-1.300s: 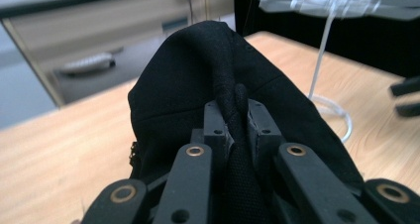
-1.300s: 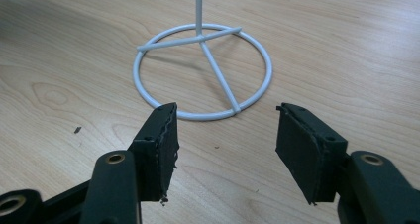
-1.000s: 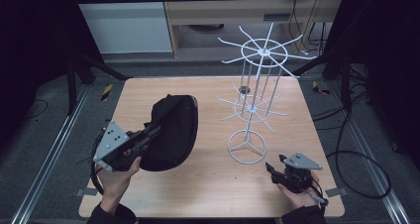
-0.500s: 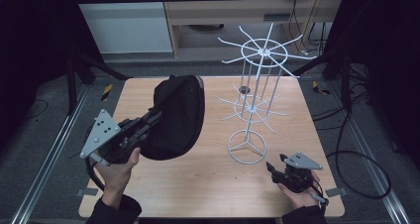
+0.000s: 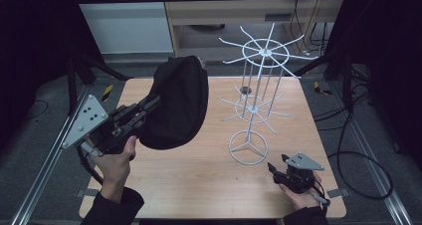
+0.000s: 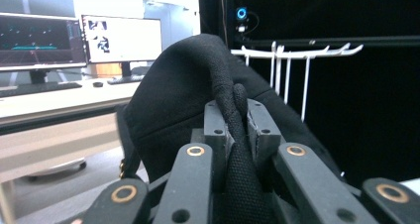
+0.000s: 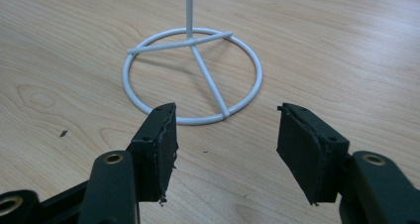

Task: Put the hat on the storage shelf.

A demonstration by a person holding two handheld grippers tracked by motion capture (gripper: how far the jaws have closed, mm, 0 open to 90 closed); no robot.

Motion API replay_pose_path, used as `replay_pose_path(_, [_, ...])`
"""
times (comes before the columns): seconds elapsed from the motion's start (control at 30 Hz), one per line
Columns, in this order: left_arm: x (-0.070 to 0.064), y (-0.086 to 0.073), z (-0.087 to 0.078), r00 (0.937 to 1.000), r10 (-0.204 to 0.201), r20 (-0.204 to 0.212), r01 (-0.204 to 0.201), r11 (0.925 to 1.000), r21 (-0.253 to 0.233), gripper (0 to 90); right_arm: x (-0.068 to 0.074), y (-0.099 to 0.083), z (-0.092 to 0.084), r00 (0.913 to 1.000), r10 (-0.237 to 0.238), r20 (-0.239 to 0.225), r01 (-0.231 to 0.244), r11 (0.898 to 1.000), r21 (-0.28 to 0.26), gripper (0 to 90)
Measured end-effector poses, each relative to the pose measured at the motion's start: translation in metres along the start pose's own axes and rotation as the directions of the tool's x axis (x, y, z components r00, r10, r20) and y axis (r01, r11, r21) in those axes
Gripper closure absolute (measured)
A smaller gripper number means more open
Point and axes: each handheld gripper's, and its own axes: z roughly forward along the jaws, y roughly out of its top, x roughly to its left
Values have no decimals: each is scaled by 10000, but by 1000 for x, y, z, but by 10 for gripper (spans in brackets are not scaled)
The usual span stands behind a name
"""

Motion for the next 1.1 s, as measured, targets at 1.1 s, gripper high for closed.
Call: replay_pose_path(1.1, [-32, 40, 42, 9940, 106, 1088, -54, 9989, -474, 811, 0, 0, 0, 10000, -28, -13, 28, 10000, -18, 390])
